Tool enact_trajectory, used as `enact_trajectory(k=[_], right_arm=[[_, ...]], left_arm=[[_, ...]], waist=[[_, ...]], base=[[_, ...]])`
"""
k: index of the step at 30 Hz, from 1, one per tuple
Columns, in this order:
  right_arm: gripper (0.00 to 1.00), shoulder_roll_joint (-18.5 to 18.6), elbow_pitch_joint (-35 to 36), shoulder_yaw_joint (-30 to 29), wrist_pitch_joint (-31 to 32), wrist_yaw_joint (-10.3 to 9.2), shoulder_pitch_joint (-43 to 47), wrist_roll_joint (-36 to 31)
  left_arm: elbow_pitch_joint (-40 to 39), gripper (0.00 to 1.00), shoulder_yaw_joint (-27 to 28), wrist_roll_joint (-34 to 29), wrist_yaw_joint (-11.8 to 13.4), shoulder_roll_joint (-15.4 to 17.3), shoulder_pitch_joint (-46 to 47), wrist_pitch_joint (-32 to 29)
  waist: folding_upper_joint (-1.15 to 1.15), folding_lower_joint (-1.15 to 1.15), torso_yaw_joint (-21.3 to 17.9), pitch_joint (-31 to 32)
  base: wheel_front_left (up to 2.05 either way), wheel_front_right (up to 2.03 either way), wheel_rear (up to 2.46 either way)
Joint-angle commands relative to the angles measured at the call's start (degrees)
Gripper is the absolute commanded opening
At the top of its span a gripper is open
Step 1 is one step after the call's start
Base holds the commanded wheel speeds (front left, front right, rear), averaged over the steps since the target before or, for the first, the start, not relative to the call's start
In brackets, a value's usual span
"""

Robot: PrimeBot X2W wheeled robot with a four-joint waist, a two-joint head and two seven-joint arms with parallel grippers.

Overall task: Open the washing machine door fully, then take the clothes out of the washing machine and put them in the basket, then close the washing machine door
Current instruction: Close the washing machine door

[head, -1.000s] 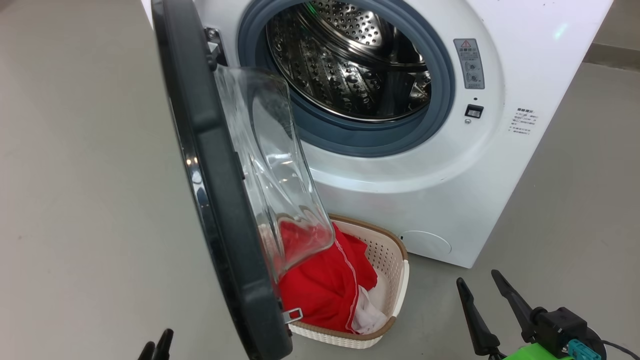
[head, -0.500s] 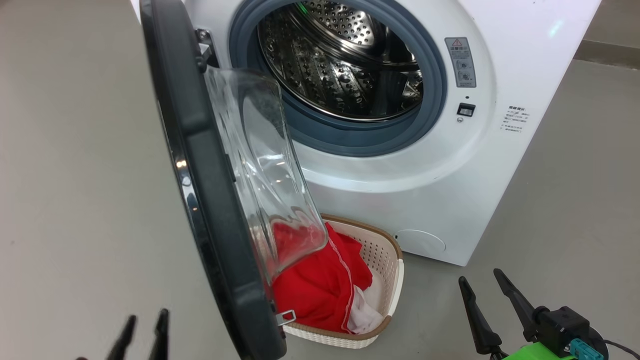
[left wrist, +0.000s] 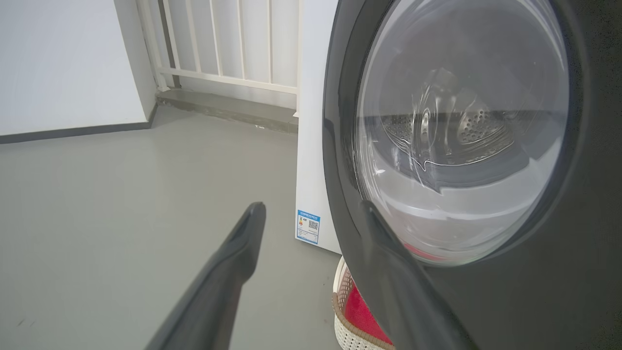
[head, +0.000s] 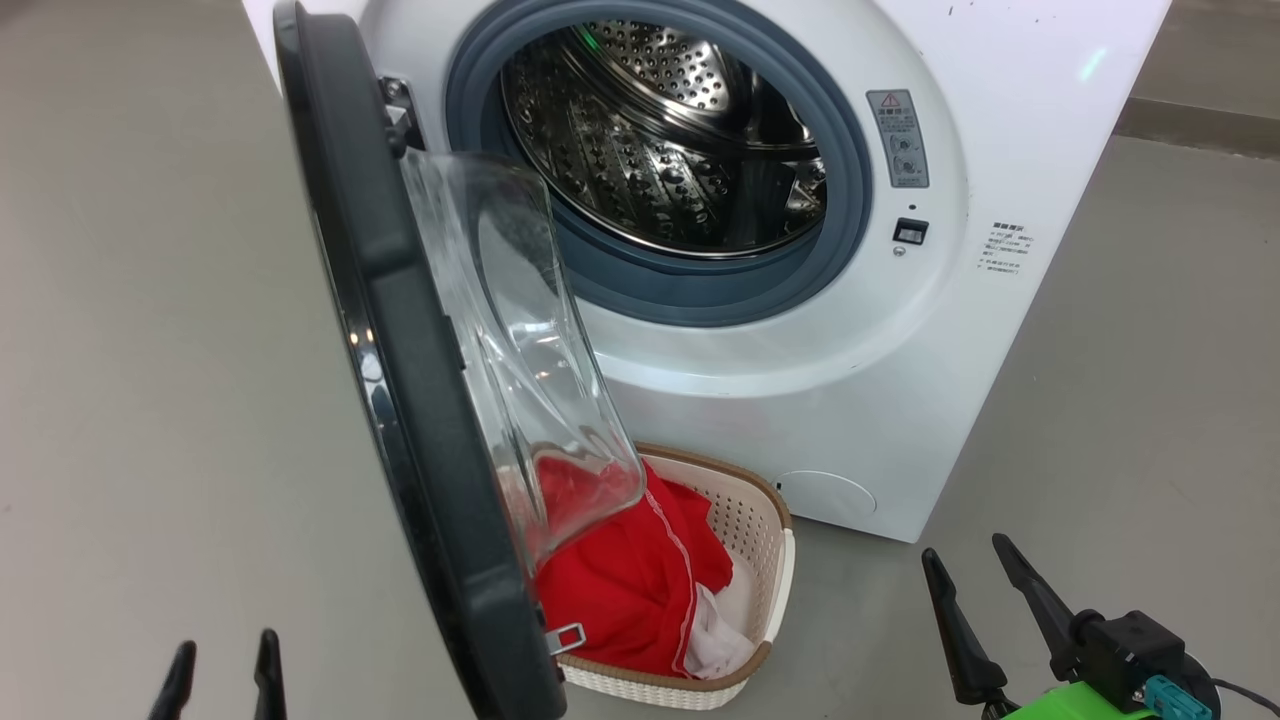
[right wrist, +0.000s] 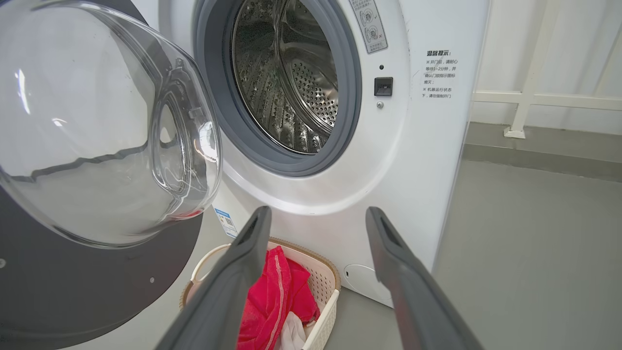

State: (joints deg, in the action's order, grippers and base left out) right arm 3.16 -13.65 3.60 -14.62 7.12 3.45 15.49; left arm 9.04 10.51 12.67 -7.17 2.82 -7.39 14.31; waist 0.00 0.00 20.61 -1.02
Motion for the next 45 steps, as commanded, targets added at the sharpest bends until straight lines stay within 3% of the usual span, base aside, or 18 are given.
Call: enact_trajectory(k=[1, 14, 17, 18, 20, 21, 22, 23, 27, 28, 30, 33, 37, 41, 45], right_arm=[[1.0, 0.16, 1.52, 1.0, -0.38, 0.36, -1.07, -0.61], [1.0, -0.04, 1.59, 0.88, -0.38, 0.36, -0.99, -0.76], [1.0, -0.07, 1.55, 0.84, -0.38, 0.36, -1.04, -0.73], [1.0, -0.08, 1.54, 0.8, -0.38, 0.36, -1.05, -0.74], [1.0, -0.1, 1.53, 0.68, -0.38, 0.36, -1.1, -0.76], [1.0, -0.11, 1.55, 0.62, -0.38, 0.36, -1.13, -0.76], [1.0, -0.12, 1.56, 0.58, -0.38, 0.36, -1.18, -0.76], [1.0, -0.12, 1.56, 0.57, -0.38, 0.36, -1.26, -0.77], [1.0, -0.16, 1.53, 0.6, -0.38, 0.36, -1.67, -0.8], [1.0, -0.16, 1.53, 0.6, -0.38, 0.36, -1.67, -0.8], [1.0, -0.18, 1.55, 0.59, -0.38, 0.36, -1.84, -0.81], [1.0, -0.2, 1.55, 0.54, -0.38, 0.36, -2.03, -0.83], [1.0, -0.23, 1.55, 0.48, -0.38, 0.36, -2.36, -0.83], [1.0, -0.25, 1.52, 0.57, -0.38, 0.36, -2.85, -0.78], [1.0, -0.26, 1.58, 0.41, -0.38, 0.36, -3.44, -0.79]], left_arm=[[-1.79, 1.0, 2.09, -0.64, -0.32, 0.29, 0.02, 0.68], [-1.37, 1.0, 0.83, -0.02, -0.32, 0.07, -0.16, 0.69], [-2.13, 1.0, -0.42, 4.31, -0.32, 0.07, 0.6, 0.69], [-2.58, 0.94, -0.37, 6.39, -0.32, 0.07, 0.92, 0.69], [-3.6, 0.53, -0.62, 12.16, -0.32, 0.07, 1.75, 0.69], [-4.27, 0.46, -0.82, 14.82, -0.32, 0.07, 2.11, 0.69], [-4.89, 0.26, -0.78, 17.76, -0.32, 0.07, 2.52, 0.69], [-5.35, 0.0, -0.74, 21.47, -0.32, 0.07, 2.99, 0.69], [-7.23, 0.0, -0.84, 40.88, -0.32, 0.06, 4.96, 0.69], [-7.23, 0.0, -0.84, 40.88, -0.32, 0.06, 4.96, 0.69], [-8.67, 0.0, -3.67, 50.05, -0.32, 0.83, 5.38, 0.69], [-11.7, 0.0, -9.84, 63.27, -0.32, 5.47, 5.35, -1.45], [-16.48, 0.0, -12.68, 77.14, -0.32, 10.04, 4.74, -10.22], [-19.89, 0.0, -11.83, 84.12, -0.32, 11.93, 3.73, -20.81], [-21.37, 0.0, -9.96, 86.1, -0.32, 11.05, 3.8, -29.79]], waist=[[0.0, 0.0, -0.02, 0.16], [0.0, 0.0, 0.07, -0.42], [0.0, 0.0, -0.01, -0.57], [0.0, 0.0, 0.0, -0.65], [0.0, 0.0, 0.0, -0.8], [0.0, 0.0, 0.0, -0.9], [0.0, 0.0, -0.01, -1.02], [0.0, 0.0, -0.04, -1.14], [0.0, 0.0, -0.34, -1.59], [0.0, 0.0, -0.34, -1.59], [0.0, 0.0, -0.55, -1.89], [0.0, 0.0, -0.85, -2.34], [0.0, 0.0, -1.32, -3.03], [0.0, 0.0, -2.0, -3.85], [0.0, 0.0, -2.61, -4.73]], base=[[0.0, 0.0, 0.0], [0.0, 0.0, 0.0], [0.0, 0.0, 0.0], [0.0, 0.0, 0.0], [0.0, 0.0, 0.0], [0.0, 0.0, 0.0], [0.0, 0.0, 0.0], [0.0, 0.0, 0.0], [0.0, 0.0, 0.0], [0.0, 0.0, 0.0], [0.0, 0.0, 0.0], [0.0, 0.0, 0.0], [0.0, 0.0, 0.0], [0.0, 0.0, 0.0], [0.0, 0.0, 0.0]])
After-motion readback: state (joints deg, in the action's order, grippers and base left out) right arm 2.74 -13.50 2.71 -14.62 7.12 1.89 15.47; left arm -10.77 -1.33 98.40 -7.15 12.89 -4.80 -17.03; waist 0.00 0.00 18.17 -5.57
